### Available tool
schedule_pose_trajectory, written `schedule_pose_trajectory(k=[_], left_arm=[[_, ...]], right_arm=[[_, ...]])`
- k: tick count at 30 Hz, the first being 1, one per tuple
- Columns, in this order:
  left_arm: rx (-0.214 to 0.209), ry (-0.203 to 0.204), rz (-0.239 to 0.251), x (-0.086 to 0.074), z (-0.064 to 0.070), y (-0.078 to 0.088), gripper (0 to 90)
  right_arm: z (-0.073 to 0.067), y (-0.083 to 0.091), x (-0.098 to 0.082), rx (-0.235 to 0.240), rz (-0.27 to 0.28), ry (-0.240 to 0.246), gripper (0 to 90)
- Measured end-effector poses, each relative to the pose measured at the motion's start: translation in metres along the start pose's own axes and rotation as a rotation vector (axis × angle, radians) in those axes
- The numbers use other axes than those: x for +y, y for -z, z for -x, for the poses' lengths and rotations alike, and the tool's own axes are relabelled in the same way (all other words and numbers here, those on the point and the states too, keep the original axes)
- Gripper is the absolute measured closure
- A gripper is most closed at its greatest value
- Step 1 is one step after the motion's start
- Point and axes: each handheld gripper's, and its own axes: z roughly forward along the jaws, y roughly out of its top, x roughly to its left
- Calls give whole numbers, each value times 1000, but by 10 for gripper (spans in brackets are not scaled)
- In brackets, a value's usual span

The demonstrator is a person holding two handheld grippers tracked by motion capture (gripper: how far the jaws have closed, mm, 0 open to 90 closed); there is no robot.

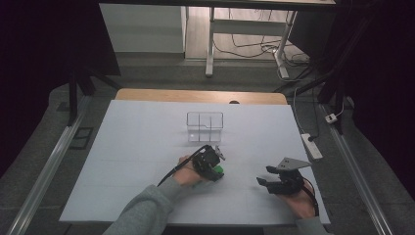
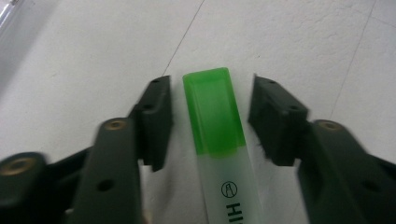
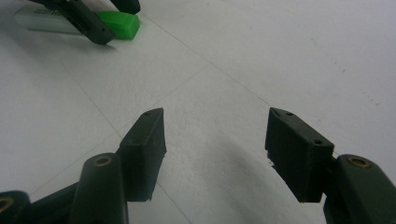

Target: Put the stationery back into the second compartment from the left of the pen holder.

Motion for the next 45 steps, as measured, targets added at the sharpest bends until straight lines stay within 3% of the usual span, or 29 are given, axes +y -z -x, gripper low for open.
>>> schedule_pose_trajectory(k=[3,7,21,30,45], left_arm=[[3,-10,-9,1,1,1,603],[-1,1,-17,1,1,1,660],[-15,12,10,0,-2,4,666],[-20,23,110,-3,-6,32,667],[13,32,317,-6,-19,93,667]], right_arm=[[0,0,0,-4,0,1,375],[-1,0,1,-4,-8,4,375],[-1,-1,0,-14,-9,4,375],[-2,0,1,-19,-13,8,375],[-2,1,1,-17,-7,11,375]])
